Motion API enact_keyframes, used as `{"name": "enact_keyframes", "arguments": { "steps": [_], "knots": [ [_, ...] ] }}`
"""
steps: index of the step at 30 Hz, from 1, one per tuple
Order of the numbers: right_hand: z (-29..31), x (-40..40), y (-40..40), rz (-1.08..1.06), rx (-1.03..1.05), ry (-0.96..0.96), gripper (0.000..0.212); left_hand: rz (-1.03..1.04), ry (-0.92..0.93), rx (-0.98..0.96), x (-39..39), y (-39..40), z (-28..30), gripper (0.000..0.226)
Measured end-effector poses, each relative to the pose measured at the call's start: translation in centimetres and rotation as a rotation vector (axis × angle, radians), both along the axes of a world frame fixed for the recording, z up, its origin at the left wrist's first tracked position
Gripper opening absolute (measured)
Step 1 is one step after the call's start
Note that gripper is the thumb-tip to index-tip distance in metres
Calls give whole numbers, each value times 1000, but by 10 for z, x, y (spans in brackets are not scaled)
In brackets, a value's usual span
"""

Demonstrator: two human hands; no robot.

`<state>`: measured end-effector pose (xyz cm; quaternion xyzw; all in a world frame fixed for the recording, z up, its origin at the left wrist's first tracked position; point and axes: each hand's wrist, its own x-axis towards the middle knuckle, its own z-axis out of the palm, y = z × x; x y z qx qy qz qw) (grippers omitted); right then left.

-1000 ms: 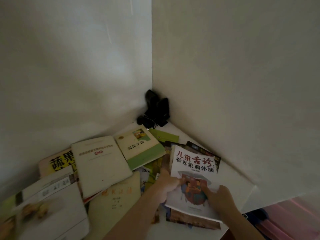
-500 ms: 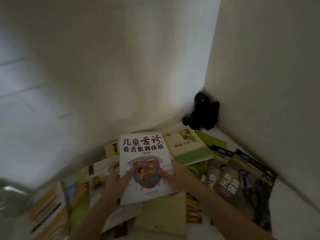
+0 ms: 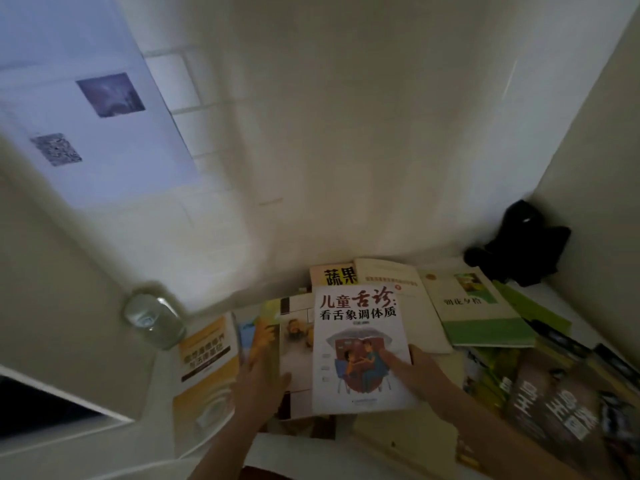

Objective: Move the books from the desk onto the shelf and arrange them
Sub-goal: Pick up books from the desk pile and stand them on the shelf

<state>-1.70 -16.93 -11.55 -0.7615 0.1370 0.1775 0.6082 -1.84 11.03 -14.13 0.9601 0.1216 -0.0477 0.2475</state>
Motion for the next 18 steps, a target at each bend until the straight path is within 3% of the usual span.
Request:
{"name": "enact_keyframes", "arguments": {
  "steps": [3, 5, 9, 11, 14, 18],
  "knots": [
    [-8, -2, 0, -55, 26, 12, 9, 126, 87, 76, 4, -4, -12, 84],
    [-14, -4, -5, -89, -13, 17, 14, 149, 175, 8, 3, -15, -7, 90],
    [-21, -1, -15, -130, -63, 36, 34, 162, 151, -22, -1, -27, -8, 99],
    [-19, 1, -17, -124, -64, 28, 34, 226, 159, -84, 6, -31, -5, 87],
    [-23, -1, -16, -114, -16, 12, 43, 127, 89, -82, 15, -46, 13, 43],
    [-28, -6, -16, -153, 72, 38, 39, 223, 65, -147, 21, -57, 26, 30]
  ]
}}
